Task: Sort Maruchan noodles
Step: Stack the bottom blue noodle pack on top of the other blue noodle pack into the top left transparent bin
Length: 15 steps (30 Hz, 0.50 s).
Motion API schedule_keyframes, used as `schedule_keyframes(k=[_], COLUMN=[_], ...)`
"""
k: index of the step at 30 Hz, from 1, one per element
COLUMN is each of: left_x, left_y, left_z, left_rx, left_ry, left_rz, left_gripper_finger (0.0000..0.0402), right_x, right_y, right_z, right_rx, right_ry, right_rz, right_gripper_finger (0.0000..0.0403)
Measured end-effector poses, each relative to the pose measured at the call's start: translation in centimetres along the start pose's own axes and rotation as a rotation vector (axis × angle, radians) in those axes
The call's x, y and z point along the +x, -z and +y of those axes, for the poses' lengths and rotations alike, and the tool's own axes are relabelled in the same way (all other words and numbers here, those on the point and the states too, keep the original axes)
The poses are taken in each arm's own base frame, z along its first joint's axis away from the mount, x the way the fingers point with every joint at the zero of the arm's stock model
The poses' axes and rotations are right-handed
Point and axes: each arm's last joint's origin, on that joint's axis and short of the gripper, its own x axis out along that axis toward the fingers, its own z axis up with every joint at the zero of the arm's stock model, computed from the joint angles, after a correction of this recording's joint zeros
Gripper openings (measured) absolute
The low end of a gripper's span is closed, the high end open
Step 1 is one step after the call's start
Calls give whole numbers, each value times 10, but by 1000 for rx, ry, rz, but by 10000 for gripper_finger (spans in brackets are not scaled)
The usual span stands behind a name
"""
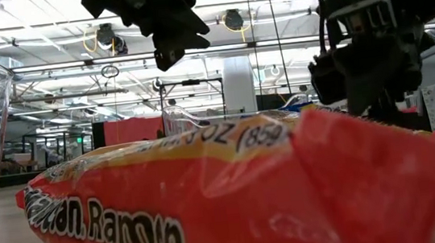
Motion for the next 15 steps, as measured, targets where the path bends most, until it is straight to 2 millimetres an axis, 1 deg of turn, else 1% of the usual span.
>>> schedule_keyframes(k=[4, 7, 11, 15], left_x=[1, 1, 1, 1], left_y=[1, 1, 1, 1], left_z=[-3, -3, -4, -4], left_rx=[-1, 1, 2, 2], left_ry=[7, 8, 8, 6], left_rz=[4, 5, 5, 5], left_gripper_finger=[108, 108, 108, 108], right_x=[9, 16, 23, 25], right_y=[-5, -6, -9, -10], right_z=[2, -1, 0, 1], right_rx=[-45, -68, -108, -152], right_ry=[-82, -108, -164, -192], right_rz=[-5, 10, 14, -11], right_gripper_finger=[249, 239, 209, 167])
